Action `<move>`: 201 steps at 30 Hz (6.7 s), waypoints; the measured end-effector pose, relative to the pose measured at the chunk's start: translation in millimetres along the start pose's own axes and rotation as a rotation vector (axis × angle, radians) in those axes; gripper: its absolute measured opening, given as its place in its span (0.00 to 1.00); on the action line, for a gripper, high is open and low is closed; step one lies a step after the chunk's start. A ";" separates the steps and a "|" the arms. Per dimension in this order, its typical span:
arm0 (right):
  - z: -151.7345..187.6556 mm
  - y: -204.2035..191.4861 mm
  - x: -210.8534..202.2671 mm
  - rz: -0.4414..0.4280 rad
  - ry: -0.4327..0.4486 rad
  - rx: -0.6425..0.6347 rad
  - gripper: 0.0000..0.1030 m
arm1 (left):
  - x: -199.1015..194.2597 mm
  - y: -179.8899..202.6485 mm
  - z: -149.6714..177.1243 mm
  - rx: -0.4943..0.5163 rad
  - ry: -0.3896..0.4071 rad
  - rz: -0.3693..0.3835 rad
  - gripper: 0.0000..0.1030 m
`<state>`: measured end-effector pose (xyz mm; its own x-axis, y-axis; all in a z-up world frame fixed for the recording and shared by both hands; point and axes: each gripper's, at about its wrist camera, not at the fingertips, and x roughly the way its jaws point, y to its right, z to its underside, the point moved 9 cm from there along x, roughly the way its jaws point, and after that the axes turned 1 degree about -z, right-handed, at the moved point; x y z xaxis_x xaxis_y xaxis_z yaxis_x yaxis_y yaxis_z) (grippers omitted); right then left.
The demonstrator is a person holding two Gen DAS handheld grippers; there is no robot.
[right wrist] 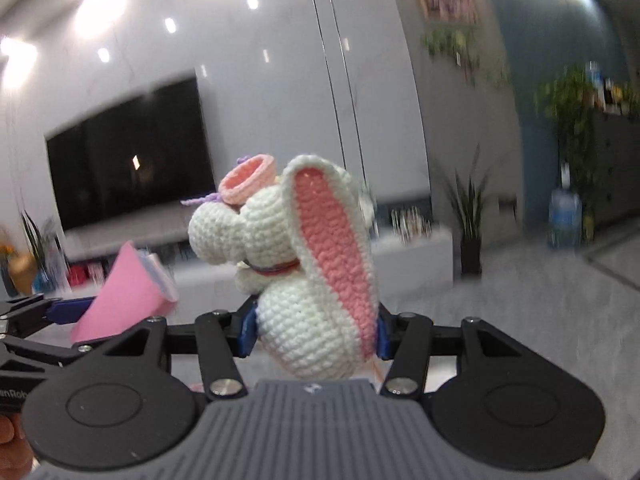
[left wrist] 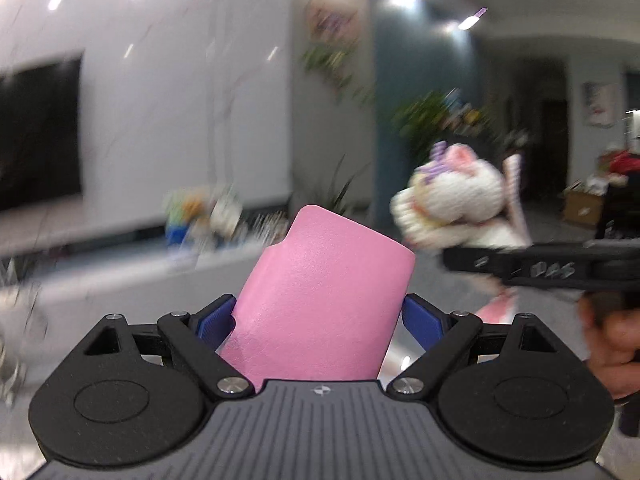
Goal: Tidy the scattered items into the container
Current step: 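Carry the pink pad and bunny to the orange box and release both, then move both open tools back toward the table items, then grasp the pink backpack with the left tool while the right tool grasps the grey box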
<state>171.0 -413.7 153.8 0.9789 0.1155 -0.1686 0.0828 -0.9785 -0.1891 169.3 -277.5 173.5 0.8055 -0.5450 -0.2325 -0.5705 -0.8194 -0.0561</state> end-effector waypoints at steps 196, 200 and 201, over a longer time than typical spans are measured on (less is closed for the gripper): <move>355.2 -321.9 154.4 -0.458 -0.792 -0.189 0.50 | -111.2 -257.2 368.8 -0.118 -0.585 -0.156 0.73; 345.9 -319.4 152.7 -0.458 -0.810 -0.183 0.37 | -114.2 -259.7 364.0 -0.149 -0.567 -0.151 0.63; 343.4 -318.2 152.3 -0.453 -0.810 -0.187 0.35 | -114.9 -260.4 362.7 -0.156 -0.562 -0.150 0.63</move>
<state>229.6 -26.0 -143.9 0.4245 0.5059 -0.7509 0.5208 -0.8148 -0.2545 167.2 62.9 -137.4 0.6433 -0.2785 -0.7132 -0.3924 -0.9198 0.0053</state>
